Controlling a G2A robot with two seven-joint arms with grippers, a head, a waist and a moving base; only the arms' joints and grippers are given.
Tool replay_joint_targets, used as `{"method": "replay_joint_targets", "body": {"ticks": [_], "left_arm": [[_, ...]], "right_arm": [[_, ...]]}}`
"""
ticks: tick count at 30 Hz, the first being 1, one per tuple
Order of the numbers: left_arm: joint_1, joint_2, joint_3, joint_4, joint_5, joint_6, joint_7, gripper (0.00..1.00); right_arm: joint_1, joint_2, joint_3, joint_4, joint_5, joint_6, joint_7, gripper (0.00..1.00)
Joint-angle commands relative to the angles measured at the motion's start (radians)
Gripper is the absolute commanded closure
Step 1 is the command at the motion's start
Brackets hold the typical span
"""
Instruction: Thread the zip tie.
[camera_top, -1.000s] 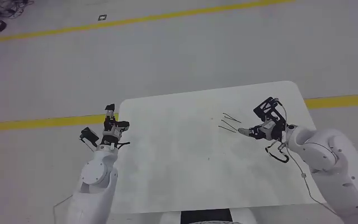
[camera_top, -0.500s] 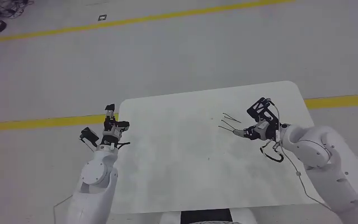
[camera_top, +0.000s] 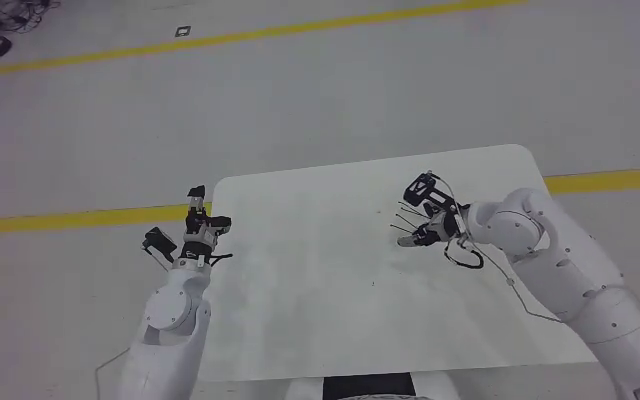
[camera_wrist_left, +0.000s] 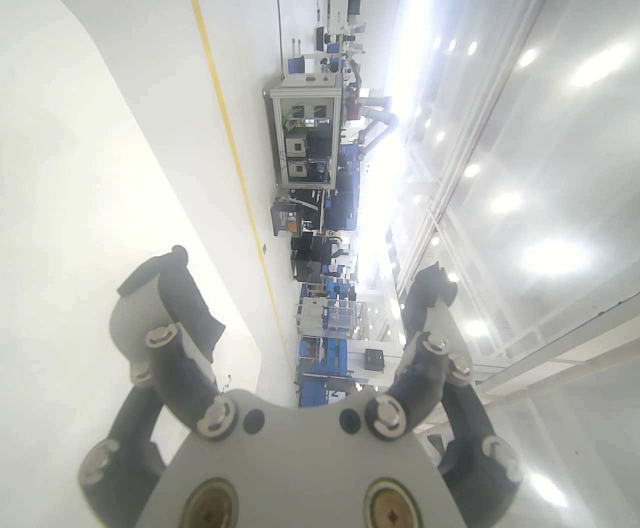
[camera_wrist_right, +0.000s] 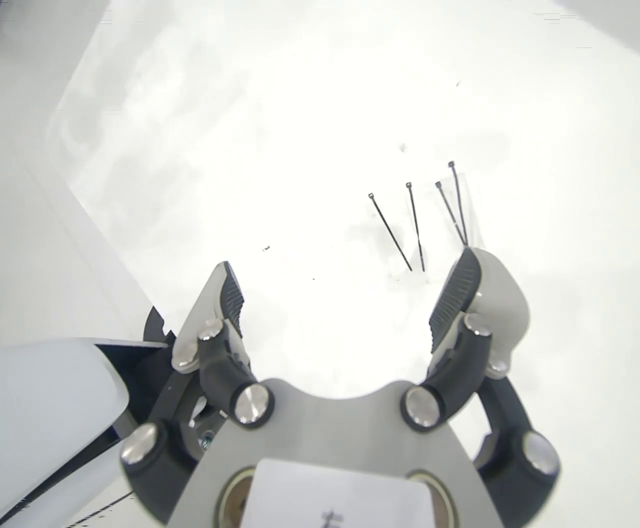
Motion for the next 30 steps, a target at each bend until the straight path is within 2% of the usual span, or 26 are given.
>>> {"method": "replay_joint_targets", "body": {"ticks": [1,3,30], "left_arm": [[0.0,0.0,0.0,0.0,0.0,0.0,0.0,0.0],[0.0,0.0,0.0,0.0,0.0,0.0,0.0,0.0],[0.0,0.0,0.0,0.0,0.0,0.0,0.0,0.0]], "right_arm": [[0.044,-0.006,-0.041,0.056,0.013,0.0,0.02,0.0],[0.075,-0.013,-0.056,0.095,0.039,0.0,-0.016,0.0],[0.075,-0.013,-0.056,0.095,0.039,0.0,-0.016,0.0]]}}
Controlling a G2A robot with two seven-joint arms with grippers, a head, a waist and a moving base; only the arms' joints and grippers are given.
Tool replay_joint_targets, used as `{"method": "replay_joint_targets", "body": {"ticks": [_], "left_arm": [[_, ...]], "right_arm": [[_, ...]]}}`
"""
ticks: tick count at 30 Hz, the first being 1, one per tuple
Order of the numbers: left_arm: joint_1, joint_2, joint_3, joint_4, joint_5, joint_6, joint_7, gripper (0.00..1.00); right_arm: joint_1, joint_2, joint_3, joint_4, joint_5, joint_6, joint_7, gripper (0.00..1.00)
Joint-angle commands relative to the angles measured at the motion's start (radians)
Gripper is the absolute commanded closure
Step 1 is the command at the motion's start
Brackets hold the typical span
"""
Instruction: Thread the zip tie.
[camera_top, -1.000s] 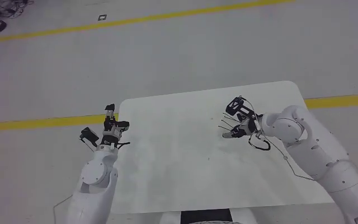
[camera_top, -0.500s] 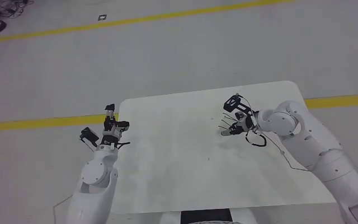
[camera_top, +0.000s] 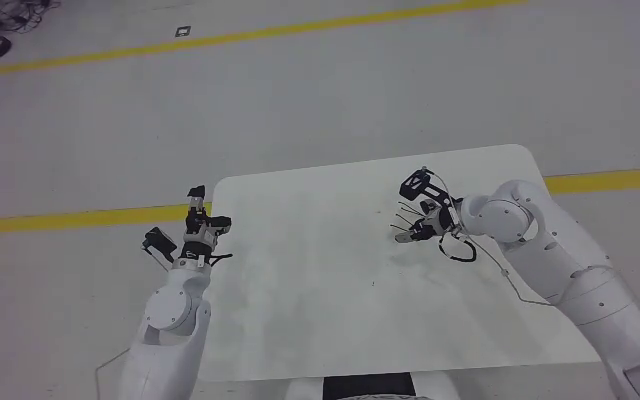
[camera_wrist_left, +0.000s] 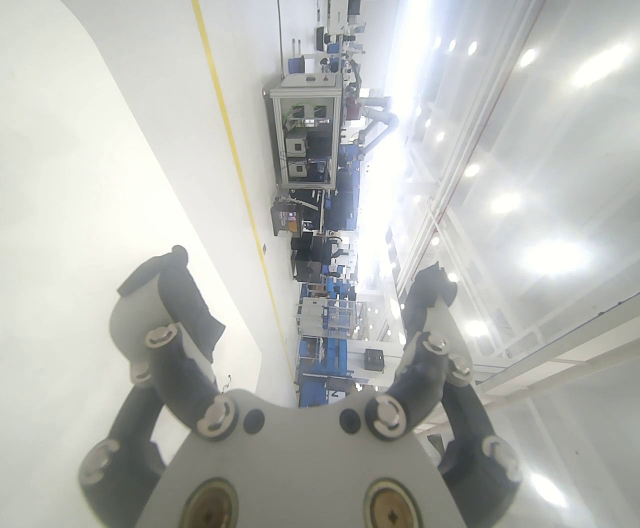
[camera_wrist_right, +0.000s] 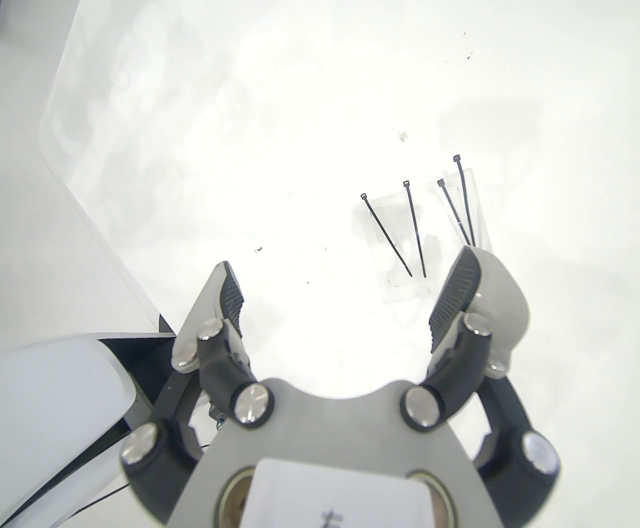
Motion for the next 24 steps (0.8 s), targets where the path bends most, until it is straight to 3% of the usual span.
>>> {"method": "replay_joint_targets", "body": {"ticks": [1,14,16,20,24], "left_arm": [[0.0,0.0,0.0,0.0,0.0,0.0,0.0,0.0],[0.0,0.0,0.0,0.0,0.0,0.0,0.0,0.0],[-0.009,0.001,0.015,-0.022,0.027,-0.005,-0.024,0.0],[-0.038,-0.001,0.074,-0.03,0.117,0.0,-0.068,0.0],[-0.058,-0.004,0.117,-0.03,0.143,0.01,-0.086,0.0]], "right_arm": [[0.0,0.0,0.0,0.0,0.0,0.0,0.0,0.0],[0.0,0.0,0.0,0.0,0.0,0.0,0.0,0.0],[0.0,0.0,0.0,0.0,0.0,0.0,0.0,0.0],[0.0,0.0,0.0,0.0,0.0,0.0,0.0,0.0],[0.0,0.0,0.0,0.0,0.0,0.0,0.0,0.0]]}}
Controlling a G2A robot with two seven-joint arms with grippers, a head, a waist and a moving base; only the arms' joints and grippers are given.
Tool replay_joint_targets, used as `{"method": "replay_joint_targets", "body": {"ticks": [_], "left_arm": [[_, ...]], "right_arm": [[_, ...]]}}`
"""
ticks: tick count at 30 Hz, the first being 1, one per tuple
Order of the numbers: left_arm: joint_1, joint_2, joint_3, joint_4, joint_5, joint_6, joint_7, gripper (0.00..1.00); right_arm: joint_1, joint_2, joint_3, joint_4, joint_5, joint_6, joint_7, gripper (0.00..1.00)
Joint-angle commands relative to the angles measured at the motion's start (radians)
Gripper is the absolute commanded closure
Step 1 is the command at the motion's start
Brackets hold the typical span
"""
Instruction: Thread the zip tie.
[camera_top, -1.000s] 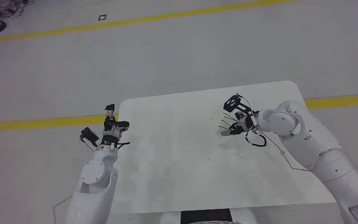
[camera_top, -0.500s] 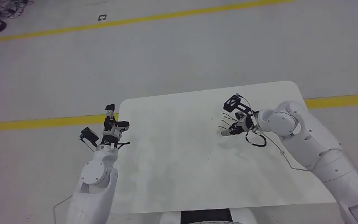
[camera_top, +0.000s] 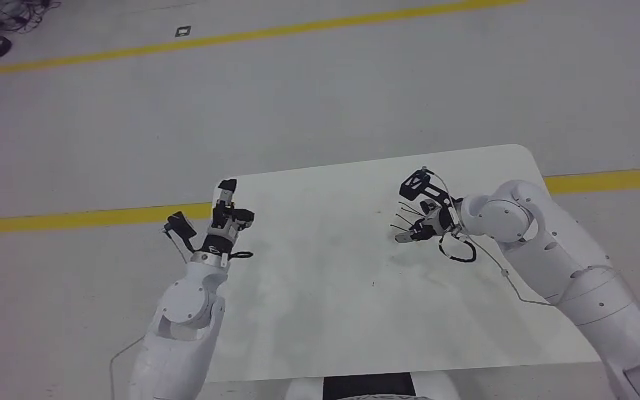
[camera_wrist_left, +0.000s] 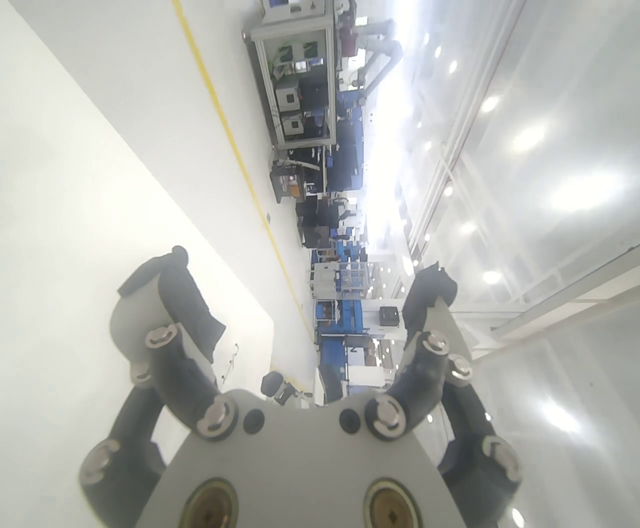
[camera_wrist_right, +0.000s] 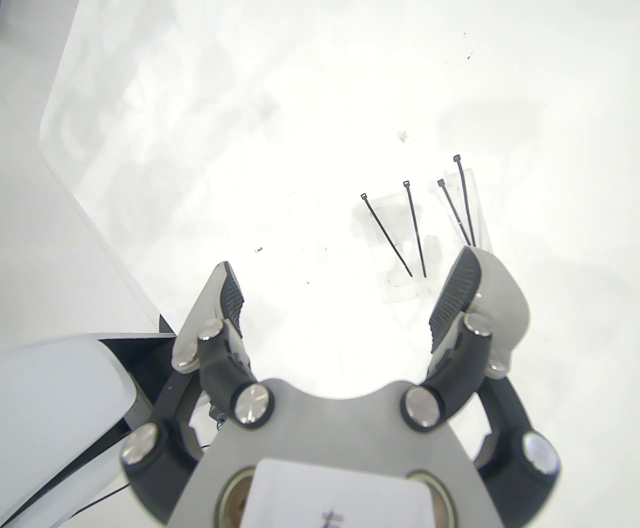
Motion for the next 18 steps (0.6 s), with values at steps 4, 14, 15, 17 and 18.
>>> {"method": "replay_joint_targets", "body": {"ticks": [4,14,15,17,18], "left_arm": [[-0.021,-0.006,0.049,0.003,0.017,0.008,-0.007,0.0],[-0.032,-0.01,0.077,0.007,0.017,-0.002,-0.016,0.0],[-0.032,-0.01,0.077,0.007,0.017,-0.002,-0.016,0.0],[-0.032,-0.01,0.077,0.007,0.017,-0.002,-0.016,0.0],[-0.032,-0.01,0.077,0.007,0.017,-0.002,-0.016,0.0]], "right_arm": [[0.0,0.0,0.0,0.0,0.0,0.0,0.0,0.0],[-0.003,-0.001,0.002,0.022,0.009,0.005,-0.019,0.0],[0.001,-0.001,0.003,0.03,0.013,0.005,-0.021,0.0],[0.011,-0.002,0.003,0.052,0.026,0.0,-0.016,0.0],[0.015,-0.003,0.001,0.06,0.031,0.0,-0.013,0.0]]}}
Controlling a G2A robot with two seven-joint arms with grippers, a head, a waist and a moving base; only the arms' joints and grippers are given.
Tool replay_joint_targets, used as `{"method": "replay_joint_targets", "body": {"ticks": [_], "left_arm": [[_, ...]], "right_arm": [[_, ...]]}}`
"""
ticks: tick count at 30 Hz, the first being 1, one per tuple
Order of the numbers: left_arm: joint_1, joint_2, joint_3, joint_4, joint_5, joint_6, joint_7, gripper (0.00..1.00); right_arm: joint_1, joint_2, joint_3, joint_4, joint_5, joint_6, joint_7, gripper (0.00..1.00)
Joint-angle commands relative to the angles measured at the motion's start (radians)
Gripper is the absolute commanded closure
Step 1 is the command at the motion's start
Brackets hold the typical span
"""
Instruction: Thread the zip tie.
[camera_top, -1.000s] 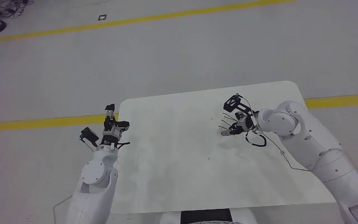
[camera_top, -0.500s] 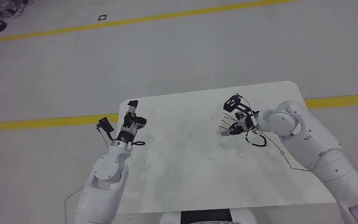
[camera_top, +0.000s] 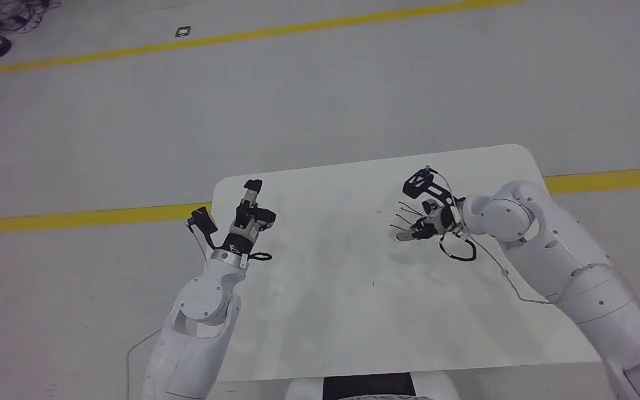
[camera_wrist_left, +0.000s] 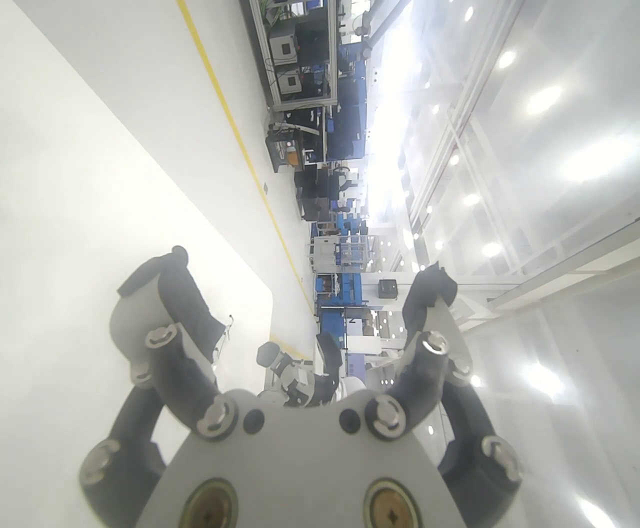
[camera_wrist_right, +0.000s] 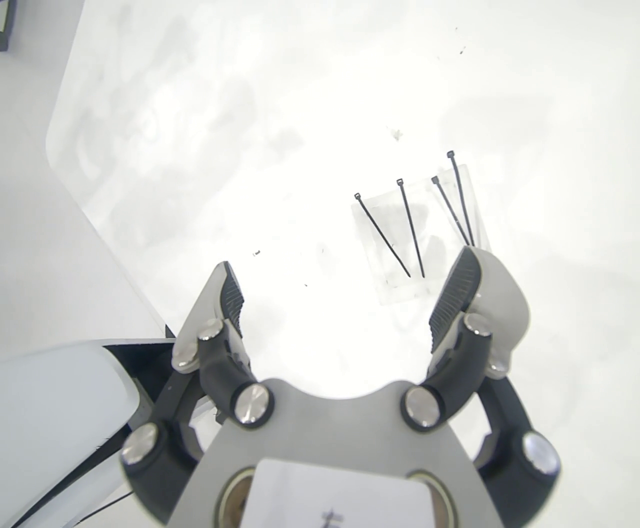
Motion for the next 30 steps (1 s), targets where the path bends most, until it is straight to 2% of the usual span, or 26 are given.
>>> {"method": "replay_joint_targets", "body": {"ticks": [1,6,9,18,20,25,26,27,28,29,30], "left_arm": [[0.0,0.0,0.0,0.0,0.0,0.0,0.0,0.0],[0.0,0.0,0.0,0.0,0.0,0.0,0.0,0.0],[0.0,0.0,0.0,0.0,0.0,0.0,0.0,0.0],[0.0,0.0,0.0,0.0,0.0,0.0,0.0,0.0],[0.0,0.0,0.0,0.0,0.0,0.0,0.0,0.0],[0.0,0.0,0.0,0.0,0.0,0.0,0.0,0.0],[0.0,0.0,0.0,0.0,0.0,0.0,0.0,0.0],[0.0,0.0,0.0,0.0,0.0,0.0,0.0,0.0],[0.0,0.0,0.0,0.0,0.0,0.0,0.0,0.0],[0.0,0.0,0.0,0.0,0.0,0.0,0.0,0.0],[0.0,0.0,0.0,0.0,0.0,0.0,0.0,0.0]], "right_arm": [[0.011,-0.001,-0.004,0.017,0.007,-0.001,0.006,0.0],[0.041,-0.003,-0.034,0.057,0.045,-0.001,0.006,0.0],[0.06,0.001,-0.06,0.057,0.078,-0.001,0.017,0.0],[0.06,0.001,-0.06,0.057,0.078,-0.001,0.017,0.0],[0.053,0.001,-0.073,0.052,0.026,0.0,-0.01,0.0],[0.063,-0.004,-0.094,0.074,-0.009,-0.001,-0.035,0.0],[0.069,-0.006,-0.102,0.079,-0.017,-0.001,-0.039,0.02],[0.073,-0.007,-0.106,0.082,-0.02,-0.001,-0.043,0.1],[0.076,-0.008,-0.112,0.084,-0.022,-0.001,-0.05,0.29],[0.08,-0.009,-0.119,0.091,-0.024,-0.001,-0.057,0.43],[0.084,-0.009,-0.124,0.097,-0.024,-0.001,-0.062,0.46]]}}
